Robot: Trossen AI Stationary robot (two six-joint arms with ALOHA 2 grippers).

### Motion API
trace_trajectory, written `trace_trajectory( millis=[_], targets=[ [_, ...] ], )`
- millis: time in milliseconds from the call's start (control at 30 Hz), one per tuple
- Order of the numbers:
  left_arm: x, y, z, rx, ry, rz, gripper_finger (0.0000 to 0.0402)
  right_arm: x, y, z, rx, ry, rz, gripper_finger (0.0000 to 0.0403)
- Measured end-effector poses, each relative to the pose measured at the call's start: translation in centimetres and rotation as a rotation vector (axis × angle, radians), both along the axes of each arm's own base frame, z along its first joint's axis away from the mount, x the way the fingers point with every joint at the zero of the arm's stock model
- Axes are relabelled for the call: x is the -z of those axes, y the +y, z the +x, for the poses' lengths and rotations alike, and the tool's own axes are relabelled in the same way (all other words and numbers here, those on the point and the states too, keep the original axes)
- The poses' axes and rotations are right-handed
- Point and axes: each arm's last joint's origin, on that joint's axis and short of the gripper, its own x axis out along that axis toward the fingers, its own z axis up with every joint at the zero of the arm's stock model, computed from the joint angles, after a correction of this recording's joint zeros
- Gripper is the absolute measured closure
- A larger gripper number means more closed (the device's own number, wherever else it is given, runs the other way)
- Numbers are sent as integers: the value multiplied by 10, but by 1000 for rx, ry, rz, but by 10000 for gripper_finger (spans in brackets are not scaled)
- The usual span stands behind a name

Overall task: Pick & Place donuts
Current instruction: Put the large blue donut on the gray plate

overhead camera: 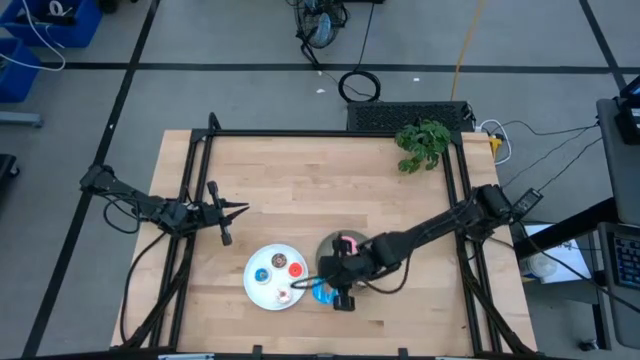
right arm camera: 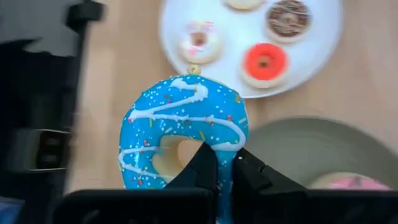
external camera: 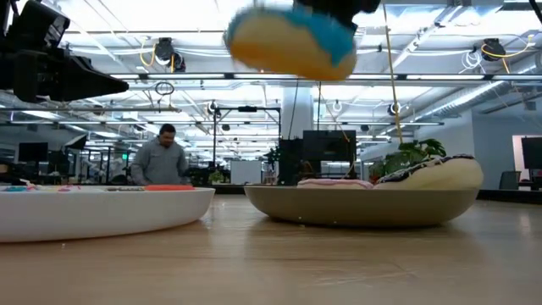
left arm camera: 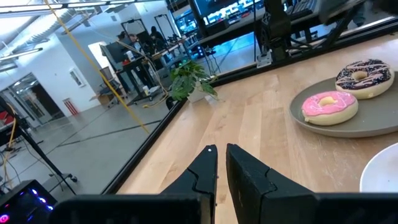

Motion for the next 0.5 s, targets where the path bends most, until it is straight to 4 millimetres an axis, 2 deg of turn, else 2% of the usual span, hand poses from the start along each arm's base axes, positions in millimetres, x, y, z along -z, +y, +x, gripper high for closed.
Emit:
trace_trajectory(
  millis=[233,367,500],
  targets=[
    [0,0,0,0,2,5,360,30,-21,10,29,121,-89,395],
    [0,0,0,0,2,4,360,38,-29,13,35,156,-108,395],
    [0,0,0,0,2,4,360,38,-33,14,59,162,-101,395]
  ],
)
